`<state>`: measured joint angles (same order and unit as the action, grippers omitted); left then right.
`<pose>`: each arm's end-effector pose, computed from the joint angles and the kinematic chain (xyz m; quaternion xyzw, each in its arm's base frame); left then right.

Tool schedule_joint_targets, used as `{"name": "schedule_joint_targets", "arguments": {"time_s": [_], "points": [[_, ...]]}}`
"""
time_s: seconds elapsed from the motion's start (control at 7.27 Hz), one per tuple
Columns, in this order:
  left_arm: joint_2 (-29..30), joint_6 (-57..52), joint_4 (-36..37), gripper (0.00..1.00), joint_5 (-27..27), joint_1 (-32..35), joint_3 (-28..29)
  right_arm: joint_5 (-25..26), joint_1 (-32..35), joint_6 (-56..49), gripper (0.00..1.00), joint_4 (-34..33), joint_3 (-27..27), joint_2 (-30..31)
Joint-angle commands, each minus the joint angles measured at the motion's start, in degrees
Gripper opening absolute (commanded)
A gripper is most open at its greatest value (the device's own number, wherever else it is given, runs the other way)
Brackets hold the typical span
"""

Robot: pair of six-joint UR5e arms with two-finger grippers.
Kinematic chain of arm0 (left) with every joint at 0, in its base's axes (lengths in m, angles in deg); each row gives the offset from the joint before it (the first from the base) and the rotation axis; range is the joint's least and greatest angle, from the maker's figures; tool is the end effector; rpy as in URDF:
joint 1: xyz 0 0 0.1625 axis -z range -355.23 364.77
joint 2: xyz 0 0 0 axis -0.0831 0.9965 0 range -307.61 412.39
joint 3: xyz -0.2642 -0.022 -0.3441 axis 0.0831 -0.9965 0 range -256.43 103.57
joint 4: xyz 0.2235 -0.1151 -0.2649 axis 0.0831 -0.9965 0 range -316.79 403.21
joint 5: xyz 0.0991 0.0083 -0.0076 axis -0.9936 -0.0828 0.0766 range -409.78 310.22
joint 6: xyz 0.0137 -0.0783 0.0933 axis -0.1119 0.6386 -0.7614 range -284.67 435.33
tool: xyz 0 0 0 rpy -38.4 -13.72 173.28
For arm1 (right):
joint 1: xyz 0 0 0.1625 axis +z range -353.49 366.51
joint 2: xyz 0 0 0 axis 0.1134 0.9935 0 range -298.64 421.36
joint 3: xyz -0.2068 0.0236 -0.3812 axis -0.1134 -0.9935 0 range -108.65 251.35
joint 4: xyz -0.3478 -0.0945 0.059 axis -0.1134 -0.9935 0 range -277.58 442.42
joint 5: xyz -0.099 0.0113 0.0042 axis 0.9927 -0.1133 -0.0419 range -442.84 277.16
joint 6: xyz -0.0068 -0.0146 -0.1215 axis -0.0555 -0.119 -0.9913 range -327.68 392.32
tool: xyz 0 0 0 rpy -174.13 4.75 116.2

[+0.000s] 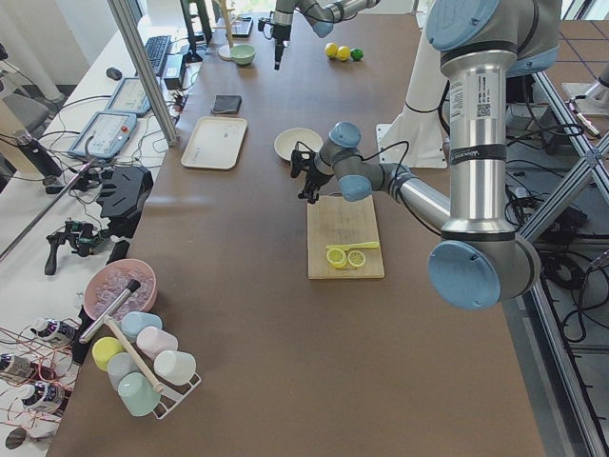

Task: Place red cherry on plate
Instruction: 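Carry the cherries with the left gripper over the white plate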

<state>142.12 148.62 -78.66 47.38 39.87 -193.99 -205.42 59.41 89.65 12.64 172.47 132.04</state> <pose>0.3050 -0.3586 0.4177 0.1663 0.4669 -0.1083 0.8617 -0.2962 -0.5032 0.3884 0.0929 -0.4737 0.0342 0.8751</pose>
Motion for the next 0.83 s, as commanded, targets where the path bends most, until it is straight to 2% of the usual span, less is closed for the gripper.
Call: {"name": "schedule_joint_targets", "arguments": {"time_s": [0.0,0.14,0.28,0.41,0.55,0.69], "points": [[18.9,1.2,11.5,0.0,0.0,-0.1,5.5,0.1,0.0,0.1,0.99,0.0,0.0,0.2],[27.3,5.1,17.7,0.0,-0.2,-1.8,7.3,0.5,0.0,0.1,0.99,0.0,0.0,0.6],[33.3,7.6,19.7,0.0,-4.7,-6.3,10.8,0.5,0.0,0.1,0.99,0.1,0.0,0.9],[37.7,8.8,19.7,0.0,-9.1,-10.1,15.6,0.6,0.0,0.1,0.99,0.1,-0.1,1.2],[41.1,10.5,19.3,0.0,-10.7,-11.4,20.9,0.6,0.1,0.1,0.99,0.1,-0.2,1.6],[42.0,10.6,18.8,0.0,-10.9,-12.3,23.9,0.6,0.3,0.1,0.99,0.1,-0.3,1.7]]}}
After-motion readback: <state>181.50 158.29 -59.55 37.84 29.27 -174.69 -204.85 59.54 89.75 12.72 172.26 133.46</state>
